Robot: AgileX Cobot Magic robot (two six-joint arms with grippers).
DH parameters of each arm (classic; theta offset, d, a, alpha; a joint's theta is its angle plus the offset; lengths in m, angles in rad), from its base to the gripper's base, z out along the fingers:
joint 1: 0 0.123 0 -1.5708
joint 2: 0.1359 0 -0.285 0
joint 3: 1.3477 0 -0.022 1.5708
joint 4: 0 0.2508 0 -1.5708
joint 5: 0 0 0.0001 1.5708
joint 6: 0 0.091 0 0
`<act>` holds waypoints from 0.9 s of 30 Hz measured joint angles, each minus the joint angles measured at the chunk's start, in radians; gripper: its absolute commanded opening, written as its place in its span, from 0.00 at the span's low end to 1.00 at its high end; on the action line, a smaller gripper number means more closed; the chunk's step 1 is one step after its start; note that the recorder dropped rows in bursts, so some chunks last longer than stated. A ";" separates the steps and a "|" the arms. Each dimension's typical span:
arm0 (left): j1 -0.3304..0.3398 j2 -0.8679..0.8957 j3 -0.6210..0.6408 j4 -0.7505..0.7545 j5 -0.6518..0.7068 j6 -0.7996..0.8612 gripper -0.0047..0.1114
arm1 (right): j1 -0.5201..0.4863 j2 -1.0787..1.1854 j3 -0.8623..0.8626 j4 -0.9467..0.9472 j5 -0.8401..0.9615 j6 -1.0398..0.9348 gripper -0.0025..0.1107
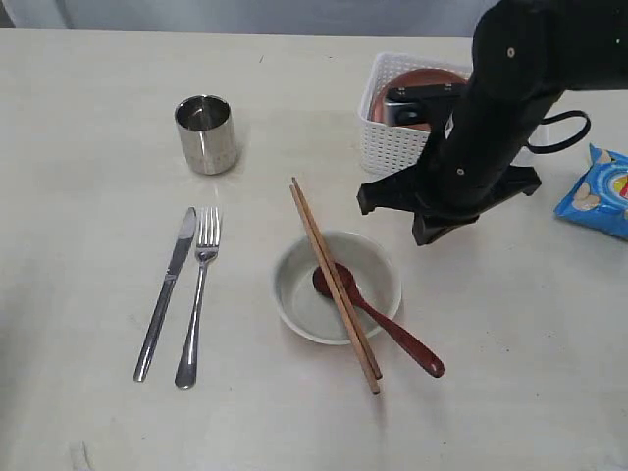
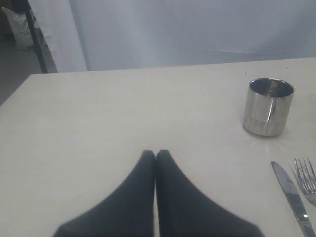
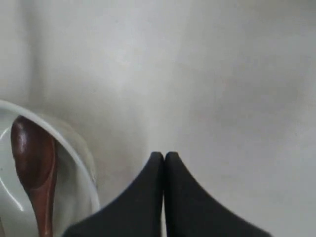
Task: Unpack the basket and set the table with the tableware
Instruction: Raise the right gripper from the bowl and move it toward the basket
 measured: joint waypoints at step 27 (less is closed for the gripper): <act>0.000 0.000 0.000 0.000 0.000 0.000 0.04 | 0.040 0.096 0.014 0.246 -0.042 -0.174 0.02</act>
